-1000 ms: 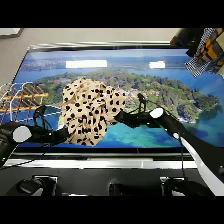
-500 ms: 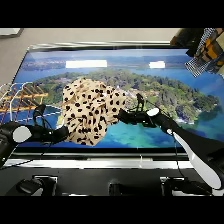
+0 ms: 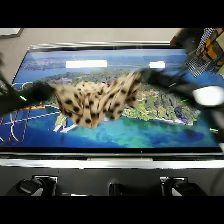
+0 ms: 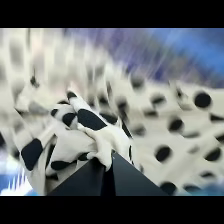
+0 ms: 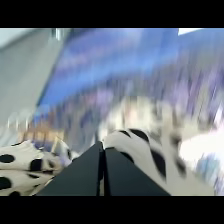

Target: Fold the clothes and pants, and hang the long-sleeved shirts on hangers.

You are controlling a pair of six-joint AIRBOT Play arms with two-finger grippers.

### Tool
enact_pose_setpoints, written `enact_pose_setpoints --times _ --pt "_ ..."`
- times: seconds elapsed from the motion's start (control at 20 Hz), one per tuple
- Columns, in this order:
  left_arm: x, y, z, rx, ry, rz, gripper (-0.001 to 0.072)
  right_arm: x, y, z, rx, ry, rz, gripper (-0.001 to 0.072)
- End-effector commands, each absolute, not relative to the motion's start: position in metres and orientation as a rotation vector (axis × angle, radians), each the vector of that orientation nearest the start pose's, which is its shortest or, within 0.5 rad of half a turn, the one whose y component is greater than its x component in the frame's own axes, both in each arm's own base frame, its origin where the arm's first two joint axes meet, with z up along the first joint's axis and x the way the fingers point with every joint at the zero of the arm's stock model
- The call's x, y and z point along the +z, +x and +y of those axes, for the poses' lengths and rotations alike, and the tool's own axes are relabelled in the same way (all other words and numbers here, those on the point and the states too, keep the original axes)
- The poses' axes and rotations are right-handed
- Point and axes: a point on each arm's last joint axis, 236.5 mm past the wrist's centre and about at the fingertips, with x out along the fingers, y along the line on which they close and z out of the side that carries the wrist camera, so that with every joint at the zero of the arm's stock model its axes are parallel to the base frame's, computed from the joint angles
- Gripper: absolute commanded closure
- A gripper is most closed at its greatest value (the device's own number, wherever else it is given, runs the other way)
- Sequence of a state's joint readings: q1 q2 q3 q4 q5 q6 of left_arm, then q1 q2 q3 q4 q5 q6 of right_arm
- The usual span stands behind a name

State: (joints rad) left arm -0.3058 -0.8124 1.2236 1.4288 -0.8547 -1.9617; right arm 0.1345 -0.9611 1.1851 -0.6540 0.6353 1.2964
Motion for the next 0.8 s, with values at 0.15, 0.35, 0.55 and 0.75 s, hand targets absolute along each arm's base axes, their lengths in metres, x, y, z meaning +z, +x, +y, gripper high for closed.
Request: enact_pose_setpoints --times 0.15,0.35,0.55,0.75 --pt "0.500 0.292 -0.098 -0.355 -0.410 -0.080 0.0685 0.508 0.259 0.056 0.275 0.308 -0.146 0.0691" --pt "0.513 0.237 -0.082 -0.363 -0.413 -0.107 0.0685 0.532 0.169 0.041 0.189 0.249 -0.228 0.0691" --pt "0.482 0.211 -0.064 -0.299 -0.409 0.016 0.0686 0.536 0.127 0.031 0.147 0.304 -0.270 0.0691" --pt "0.494 0.225 -0.065 -0.297 -0.407 -0.038 0.0685 0.549 0.140 0.037 0.197 0.361 -0.303 0.0690"
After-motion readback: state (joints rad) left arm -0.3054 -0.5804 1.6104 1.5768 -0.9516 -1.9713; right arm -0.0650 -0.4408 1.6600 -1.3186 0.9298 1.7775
